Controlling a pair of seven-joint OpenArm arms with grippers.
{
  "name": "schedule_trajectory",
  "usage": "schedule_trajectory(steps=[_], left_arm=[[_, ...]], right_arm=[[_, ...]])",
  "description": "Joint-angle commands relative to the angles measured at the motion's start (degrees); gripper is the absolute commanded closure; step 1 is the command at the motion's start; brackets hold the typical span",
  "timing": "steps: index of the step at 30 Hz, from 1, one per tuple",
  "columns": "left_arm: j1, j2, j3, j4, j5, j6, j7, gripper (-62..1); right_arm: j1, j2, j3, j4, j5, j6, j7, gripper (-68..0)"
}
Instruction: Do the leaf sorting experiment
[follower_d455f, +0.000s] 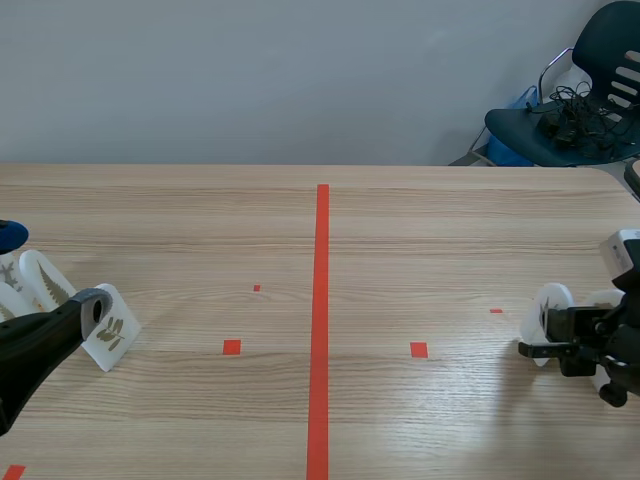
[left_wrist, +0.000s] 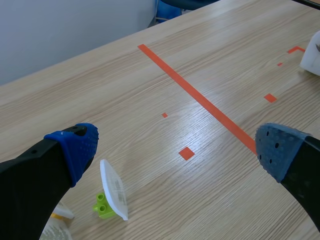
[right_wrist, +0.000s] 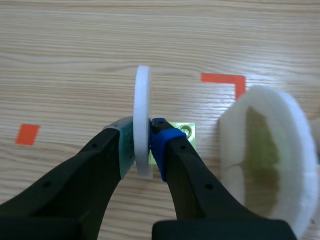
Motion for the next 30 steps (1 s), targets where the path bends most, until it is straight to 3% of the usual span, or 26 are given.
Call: schedule_trajectory(steps=[1,5,11,17,22,30], left_arm=[[-0.07,0.15,-0.57,1.29,-0.42,-0.35,-0.98,-62.3],[-0.07,0.15,-0.57,1.29,-0.42,-0.35,-1.01,-62.3],[-0.07,0.15,-0.57,1.29,-0.42,-0.35,-1.01,-62.3],[-0.07,0.15,-0.57,1.29,-0.42,-0.35,-1.01,-62.3],[-0.07,0.15,-0.57,1.29,-0.42,-0.35,-1.01,-62.3],[-0.07,0.15,-0.57,1.29,-0.42,-0.48,-1.01,-62.3]], right_arm=[[0.52,1.57,0.33,0.37,0.42,0.09,1.31,-4.6],[0.50,2.69,1.29,-0.15,0.42,0.09,2.58,-6.2],[0.50,3.02,2.84,-0.13,0.44,0.33,2.91,-24.2],[0.52,3.67,3.10,1.66,2.05,0.96,3.63,-32.8],[0.50,3.74,3.08,7.52,3.98,2.56,3.13,-37.8],[0.35,4.92,3.02,22.80,12.63,3.13,-6.93,-38.5]])
